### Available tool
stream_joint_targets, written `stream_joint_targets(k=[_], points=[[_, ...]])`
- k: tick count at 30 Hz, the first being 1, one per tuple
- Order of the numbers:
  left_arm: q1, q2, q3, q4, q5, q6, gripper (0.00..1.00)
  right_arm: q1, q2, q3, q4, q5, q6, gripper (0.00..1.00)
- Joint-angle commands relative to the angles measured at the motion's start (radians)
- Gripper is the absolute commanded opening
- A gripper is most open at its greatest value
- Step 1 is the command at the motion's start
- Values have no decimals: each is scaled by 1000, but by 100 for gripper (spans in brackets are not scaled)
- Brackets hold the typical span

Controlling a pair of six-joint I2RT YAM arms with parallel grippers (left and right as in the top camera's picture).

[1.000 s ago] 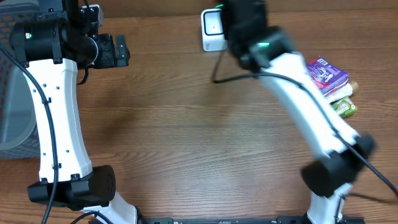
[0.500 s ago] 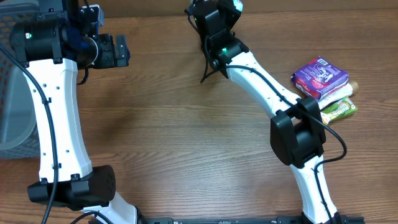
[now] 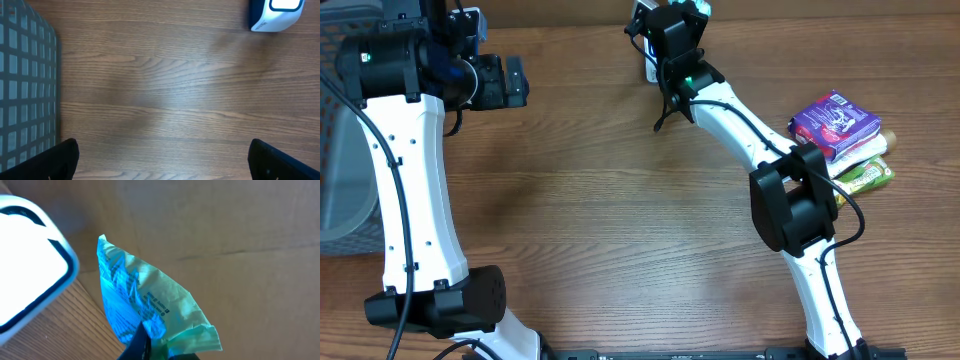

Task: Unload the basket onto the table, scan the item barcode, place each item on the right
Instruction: 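Hold the wipes pack barcode in front of the white scanner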

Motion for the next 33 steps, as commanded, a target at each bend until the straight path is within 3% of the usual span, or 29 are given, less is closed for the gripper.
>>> stream_joint_targets(k=[1,33], points=[[-5,8,4,1,-1,-6,100,11,-13,14,14,-16,-4,4],[-5,8,4,1,-1,-6,100,60,-12,13,4,100,6,4]])
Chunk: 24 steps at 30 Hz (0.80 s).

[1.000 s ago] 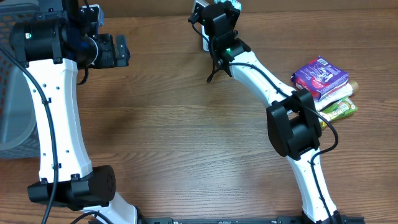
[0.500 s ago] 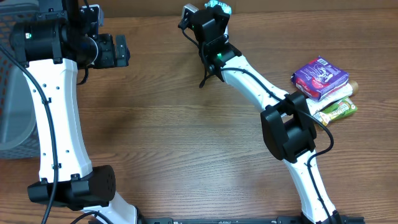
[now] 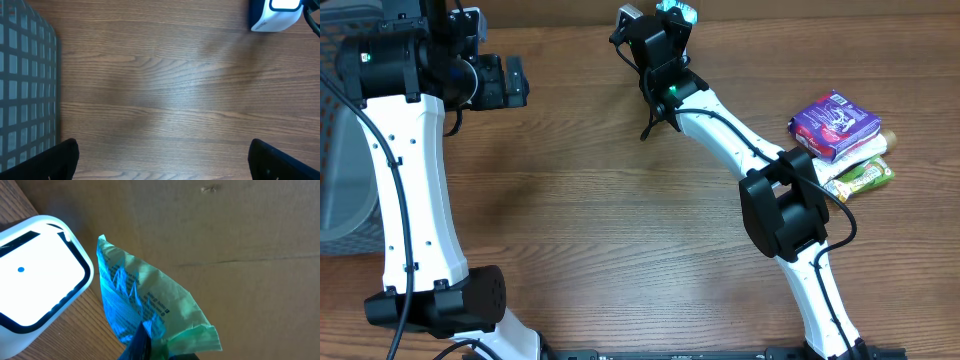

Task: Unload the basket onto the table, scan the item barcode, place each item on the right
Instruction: 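Hold the wipes pack barcode in front of the white scanner, then carry the wipes pack right and drop it on the item pile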

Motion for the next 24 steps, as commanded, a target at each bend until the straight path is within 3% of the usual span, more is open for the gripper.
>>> stream_joint_targets(k=[1,8,13,18,20,24], points=[[-5,8,4,1,0,-6,100,5,-12,13,10,18,28,4],[-5,8,4,1,0,-6,99,39,-62,13,-74,5,213,4],[-5,8,4,1,0,-6,100,47,-182,14,-326,-83,393,4],[-5,8,4,1,0,-6,100,27,-397,14,-608,-476,676,4],[-5,8,4,1,0,-6,100,-31,-532,14,-709,-778,819,4],[-5,8,4,1,0,-6,100,-158,-664,14,-852,-1098,1012,4]])
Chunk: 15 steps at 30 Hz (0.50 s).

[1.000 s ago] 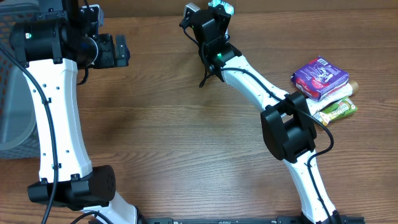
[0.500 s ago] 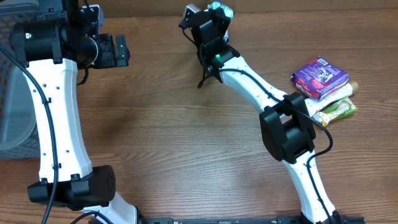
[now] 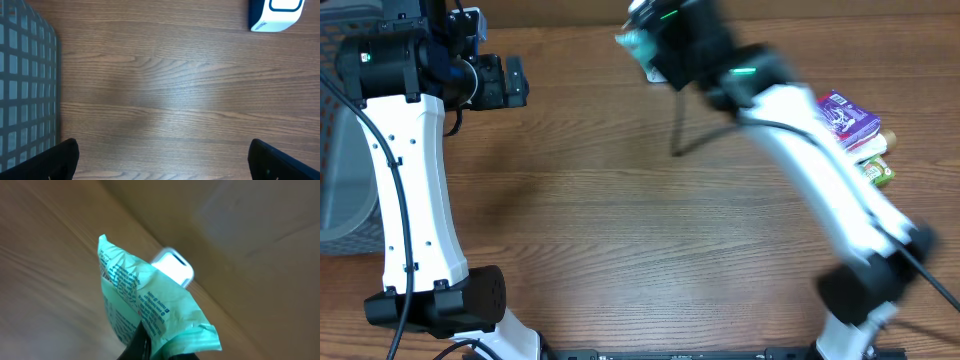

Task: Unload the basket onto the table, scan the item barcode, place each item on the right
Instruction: 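Carry the wipes pack right and drop it on the item pile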

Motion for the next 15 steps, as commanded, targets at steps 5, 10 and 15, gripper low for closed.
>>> stream_joint_targets(k=[5,10,15], points=[[-5,8,4,1,-1,-6,100,-322,-225,24,-317,-500,544,4],[-5,8,4,0,0,-6,100,-542,-211,-4,-567,-271,804,4],[-5,8,4,1,-1,-6,100,-687,-207,-176,-602,-50,872,4]])
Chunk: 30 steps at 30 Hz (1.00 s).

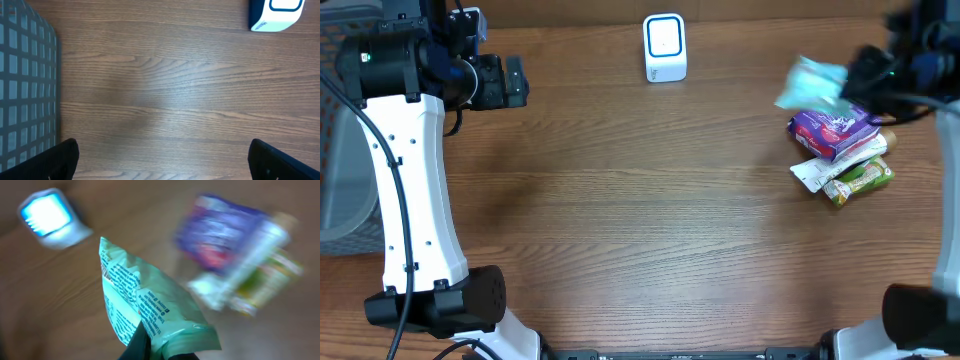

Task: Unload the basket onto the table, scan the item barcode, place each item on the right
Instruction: 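Carry the wipes pack right and drop it on the item pile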

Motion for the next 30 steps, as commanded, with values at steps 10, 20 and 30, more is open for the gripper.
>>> stream_joint_targets(k=[10,20,30], points=[[-5,8,4,2,-1,-6,100,-209,1,-436,167,17,-227,4],[-5,8,4,2,-1,-6,100,-262,1,-470,296,26,-353,56],[-5,8,4,2,-1,-6,99,-259,-37,-362,266,-169,-322,73]])
